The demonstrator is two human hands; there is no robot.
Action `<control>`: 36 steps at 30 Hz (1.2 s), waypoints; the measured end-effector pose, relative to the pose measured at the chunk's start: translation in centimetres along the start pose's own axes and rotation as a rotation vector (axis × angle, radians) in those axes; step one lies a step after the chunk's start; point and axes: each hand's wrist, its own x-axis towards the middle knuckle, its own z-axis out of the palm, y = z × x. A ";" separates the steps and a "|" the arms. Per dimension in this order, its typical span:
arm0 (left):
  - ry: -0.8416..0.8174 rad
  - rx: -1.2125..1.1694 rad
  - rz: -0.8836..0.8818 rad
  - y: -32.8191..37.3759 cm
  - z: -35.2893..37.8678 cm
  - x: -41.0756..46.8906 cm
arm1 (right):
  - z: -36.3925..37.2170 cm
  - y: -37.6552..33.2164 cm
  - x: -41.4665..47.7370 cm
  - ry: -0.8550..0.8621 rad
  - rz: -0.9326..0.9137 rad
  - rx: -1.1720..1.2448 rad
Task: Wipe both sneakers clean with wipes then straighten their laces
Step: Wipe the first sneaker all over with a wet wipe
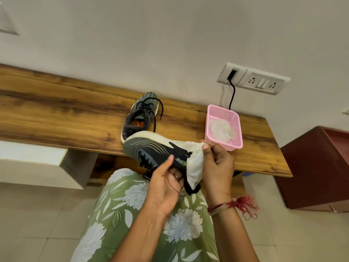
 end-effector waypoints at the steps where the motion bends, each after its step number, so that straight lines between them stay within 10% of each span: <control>1: -0.013 -0.064 -0.010 0.3 -0.1 -0.1 | -0.1 0.1 0.2 0.010 0.007 -0.003; 26: -0.067 -0.342 -0.096 1.7 0.2 0.0 | -4.4 0.3 2.2 -0.017 0.347 0.491; 36: -0.116 -0.356 -0.026 1.3 0.5 0.0 | -4.9 4.3 2.3 -0.200 0.235 -0.386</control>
